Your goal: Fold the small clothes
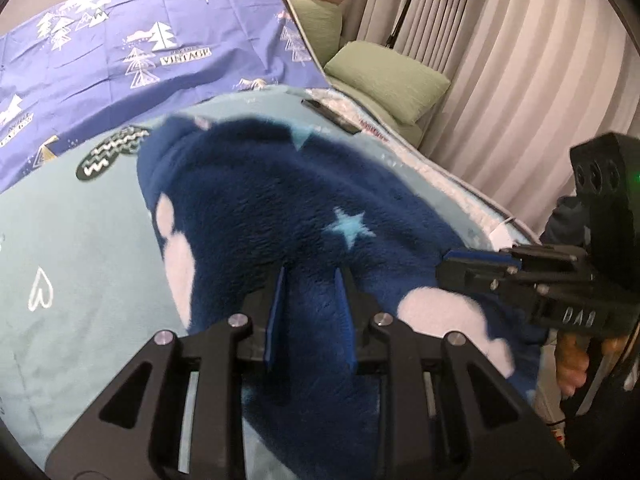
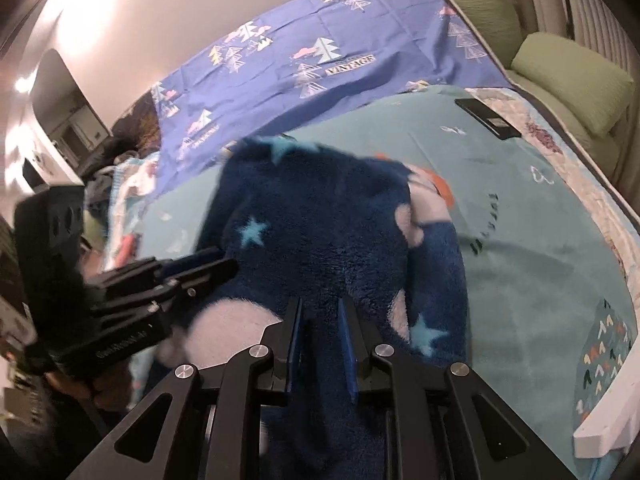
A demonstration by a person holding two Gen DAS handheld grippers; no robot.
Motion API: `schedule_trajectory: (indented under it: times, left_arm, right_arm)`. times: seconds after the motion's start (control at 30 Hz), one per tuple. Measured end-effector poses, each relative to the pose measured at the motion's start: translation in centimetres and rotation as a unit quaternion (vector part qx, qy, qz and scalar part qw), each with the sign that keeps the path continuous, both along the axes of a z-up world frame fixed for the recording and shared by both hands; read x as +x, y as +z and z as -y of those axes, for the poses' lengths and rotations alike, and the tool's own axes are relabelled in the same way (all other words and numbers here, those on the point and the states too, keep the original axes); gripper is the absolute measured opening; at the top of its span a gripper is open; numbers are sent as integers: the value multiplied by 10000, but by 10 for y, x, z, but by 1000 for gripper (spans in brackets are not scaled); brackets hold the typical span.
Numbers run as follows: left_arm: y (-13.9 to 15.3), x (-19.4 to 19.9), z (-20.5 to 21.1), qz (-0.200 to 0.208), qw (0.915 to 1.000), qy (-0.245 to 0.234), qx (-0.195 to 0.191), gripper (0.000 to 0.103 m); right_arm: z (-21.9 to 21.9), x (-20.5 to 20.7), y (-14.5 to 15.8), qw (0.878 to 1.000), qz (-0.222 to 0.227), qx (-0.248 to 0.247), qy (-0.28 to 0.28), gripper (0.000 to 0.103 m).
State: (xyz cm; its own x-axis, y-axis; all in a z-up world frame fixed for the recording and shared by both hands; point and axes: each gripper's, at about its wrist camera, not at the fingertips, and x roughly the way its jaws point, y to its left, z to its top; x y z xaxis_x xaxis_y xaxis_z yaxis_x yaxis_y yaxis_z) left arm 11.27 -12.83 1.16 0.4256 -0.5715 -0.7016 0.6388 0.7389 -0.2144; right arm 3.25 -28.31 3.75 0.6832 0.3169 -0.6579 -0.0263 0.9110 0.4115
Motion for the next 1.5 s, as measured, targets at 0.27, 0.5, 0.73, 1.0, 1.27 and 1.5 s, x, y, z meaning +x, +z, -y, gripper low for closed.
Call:
schedule_trajectory:
  times: [0.27,0.5,0.73,1.0,1.27,1.5]
  left_arm:
    - [39,45,8,690,9973,245,-13,45]
    - [-31,103,26,85,9969,526,576,45]
    - [-46,93,29,436,9963,303,682,45]
    - [-3,62,21,549,9960,441,542,45]
    - [28,-38,-2,743,9970,-55,199,52]
    - [-18,-82,6,588,9955,-404,627,57]
  right_arm:
    - [-13,61,37,9970,548,-150,516,34]
    - [1,127,-58,9968,-786,24,173,35]
    - [0,120,-58,9979,-650,14,69,34]
    - [9,69,-12,9998,-155,-145,-15,36]
    - [1,-31,-7,9991,11,-95,411,38]
    - [-13,-45,-49,9984,-220,-88,504,39]
